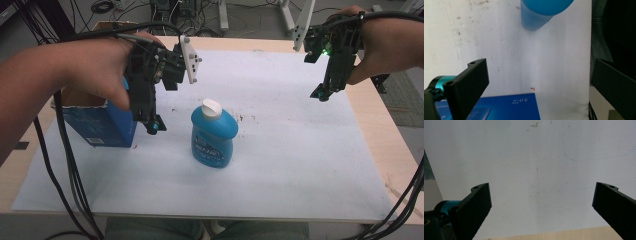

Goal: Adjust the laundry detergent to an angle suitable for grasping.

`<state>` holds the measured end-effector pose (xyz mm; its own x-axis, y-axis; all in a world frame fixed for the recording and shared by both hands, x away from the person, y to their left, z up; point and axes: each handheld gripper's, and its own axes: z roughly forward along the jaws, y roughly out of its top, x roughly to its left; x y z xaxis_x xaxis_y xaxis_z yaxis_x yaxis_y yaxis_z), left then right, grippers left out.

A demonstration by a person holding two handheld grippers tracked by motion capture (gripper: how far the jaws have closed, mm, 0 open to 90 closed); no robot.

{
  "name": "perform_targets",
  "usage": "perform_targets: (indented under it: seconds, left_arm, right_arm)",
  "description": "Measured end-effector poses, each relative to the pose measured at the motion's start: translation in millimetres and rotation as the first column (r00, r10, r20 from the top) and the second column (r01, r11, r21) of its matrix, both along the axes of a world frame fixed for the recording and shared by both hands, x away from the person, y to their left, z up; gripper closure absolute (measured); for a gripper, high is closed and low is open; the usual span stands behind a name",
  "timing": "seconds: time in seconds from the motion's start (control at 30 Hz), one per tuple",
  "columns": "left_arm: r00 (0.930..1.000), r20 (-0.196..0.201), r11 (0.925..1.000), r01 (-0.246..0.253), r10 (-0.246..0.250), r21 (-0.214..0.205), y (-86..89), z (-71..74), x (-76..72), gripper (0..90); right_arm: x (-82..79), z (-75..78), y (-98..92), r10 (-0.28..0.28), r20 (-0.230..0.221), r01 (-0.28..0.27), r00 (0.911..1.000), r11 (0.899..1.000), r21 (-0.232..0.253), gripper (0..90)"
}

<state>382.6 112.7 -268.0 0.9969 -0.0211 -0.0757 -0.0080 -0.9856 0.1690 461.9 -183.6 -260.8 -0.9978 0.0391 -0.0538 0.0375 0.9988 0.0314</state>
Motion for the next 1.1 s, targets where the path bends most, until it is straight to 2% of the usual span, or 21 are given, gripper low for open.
perform_targets:
  seconds: [0.1, 0.2, 0.4, 0.57, 0.67, 1.1]
  left_arm:
    - [0.9999, 0.0, 0.9996, -0.016, 0.016, 0.024, 1.1, -0.4, 0.2, 1.7]
    - [0.9997, -0.006, 0.9994, -0.025, 0.025, 0.026, 1.7, 0.1, 0.5, 1.6]
    - [0.9986, 0.038, 0.9985, -0.038, 0.036, 0.04, 1.3, 5.4, 2.5, 1.7]
    - [0.9976, 0.032, 0.9959, -0.063, 0.061, 0.064, 1.4, 6.0, 2.8, 1.8]
    - [0.998, 0.036, 0.9956, -0.055, 0.053, 0.076, 1.8, 5.5, 2.9, 1.8]
    - [0.9979, 0.014, 0.994, -0.064, 0.063, 0.088, 3.0, 5.1, 7.6, 1.8]
  right_arm:
    - [-1.0, -0.2, 1.0, -0.005, 0.001, 0.005, 1.0, 1.0, -0.001, 1.3]
    - [-1.1, 0.1, 1.1, 0.001, 0.002, -0.001, 1.0, 1.0, 0.005, 1.3]
    - [-2.3, 1.4, 0.1, -0.002, 0.007, 0.002, 1.0, 1.0, 0.008, 1.2]
    - [-3.6, 3.7, -0.8, 0.0, 0.012, 0.0, 0.9999, 1.0, 0.014, 1.3]
    - [-3.2, 4.3, -1.8, 0.001, 0.017, -0.001, 0.9998, 1.0, 0.021, 1.3]
    - [0.9, 3.2, -2.9, -0.003, 0.014, 0.003, 0.9999, 1.0, 0.029, 1.3]
